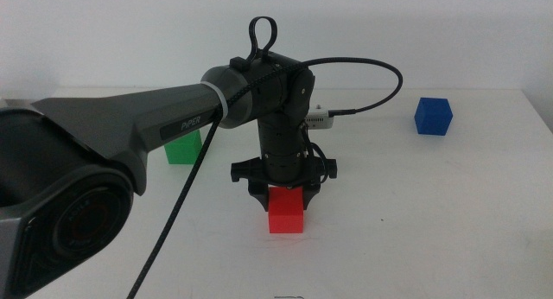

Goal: Stack red cubes first, then green, then blue cubes in a specific spot.

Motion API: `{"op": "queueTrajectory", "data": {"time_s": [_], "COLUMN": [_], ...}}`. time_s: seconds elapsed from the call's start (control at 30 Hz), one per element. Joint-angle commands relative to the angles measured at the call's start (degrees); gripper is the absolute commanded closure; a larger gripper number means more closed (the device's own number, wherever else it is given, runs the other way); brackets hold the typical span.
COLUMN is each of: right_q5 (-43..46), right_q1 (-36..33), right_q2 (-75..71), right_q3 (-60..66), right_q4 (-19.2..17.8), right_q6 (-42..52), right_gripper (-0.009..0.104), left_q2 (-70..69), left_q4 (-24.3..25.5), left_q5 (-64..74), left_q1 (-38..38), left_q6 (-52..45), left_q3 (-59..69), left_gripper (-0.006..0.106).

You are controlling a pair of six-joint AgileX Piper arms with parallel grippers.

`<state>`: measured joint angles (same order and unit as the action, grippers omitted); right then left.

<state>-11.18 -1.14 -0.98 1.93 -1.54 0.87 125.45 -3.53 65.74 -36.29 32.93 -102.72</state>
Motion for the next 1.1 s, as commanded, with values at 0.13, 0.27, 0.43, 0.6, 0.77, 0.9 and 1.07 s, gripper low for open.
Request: {"op": "queueTrajectory", "data": {"time_s": [0.13,0.27,0.43,0.6,0.77,0.9,1.07], "right_q5": [4.44,4.44,4.44,4.44,4.44,4.44,4.44], "right_q1": [0.40,0.40,0.40,0.40,0.40,0.40,0.40], "right_q2": [-0.88,-0.88,-0.88,-0.88,-0.88,-0.88,-0.88], "right_q3": [-1.27,-1.27,-1.27,-1.27,-1.27,-1.27,-1.27], "right_q4": [-0.48,-0.48,-0.48,-0.48,-0.48,-0.48,-0.48], "right_q6": [0.58,0.58,0.58,0.58,0.58,0.58,0.58], "right_gripper": [0.017,0.017,0.017,0.017,0.017,0.017,0.017], "left_q2": [-3.51,-3.51,-3.51,-3.61,-6.72,-12.65,-18.09], "left_q4": [-0.73,-0.70,-1.49,-1.49,0.56,8.59,16.93], "left_q5": [-0.16,-0.06,-0.17,0.06,1.02,3.16,5.46], "left_q1": [-0.24,-0.24,-0.24,-0.18,-0.07,0.98,4.18], "left_q6": [-0.53,-0.74,-1.31,-3.96,-4.37,-4.37,-4.37], "left_q3": [-1.67,-1.67,-1.67,-1.67,-1.72,-1.72,-1.72], "left_gripper": [0.099,0.098,0.044,0.013,0.007,0.007,0.007]}}
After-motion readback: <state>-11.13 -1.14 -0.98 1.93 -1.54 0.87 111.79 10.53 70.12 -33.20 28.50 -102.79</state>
